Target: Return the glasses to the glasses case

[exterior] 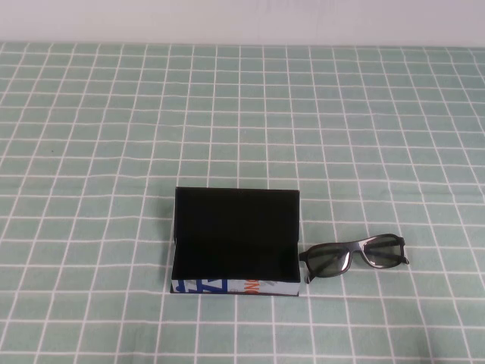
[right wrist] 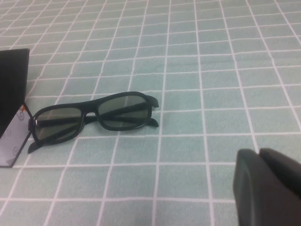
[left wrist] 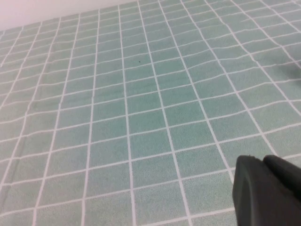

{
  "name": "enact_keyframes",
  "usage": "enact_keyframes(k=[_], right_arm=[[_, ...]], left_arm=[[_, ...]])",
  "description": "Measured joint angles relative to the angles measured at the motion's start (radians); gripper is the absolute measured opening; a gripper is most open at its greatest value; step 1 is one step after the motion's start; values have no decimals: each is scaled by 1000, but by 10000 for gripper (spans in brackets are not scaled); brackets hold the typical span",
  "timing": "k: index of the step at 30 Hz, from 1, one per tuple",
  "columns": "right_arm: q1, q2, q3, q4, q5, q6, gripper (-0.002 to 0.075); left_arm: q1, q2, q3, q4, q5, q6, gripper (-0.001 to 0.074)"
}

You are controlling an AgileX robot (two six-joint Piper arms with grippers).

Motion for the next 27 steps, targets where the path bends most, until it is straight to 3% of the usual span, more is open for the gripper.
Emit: enact_keyframes(k=[13,27], right_arm=[[0,0,0,0,0,0,-13],[0,0,0,0,0,0,-13]], left_arm=[[0,0,2,68,-25,11,-4],[0,0,2,98,-235,-4,-4]])
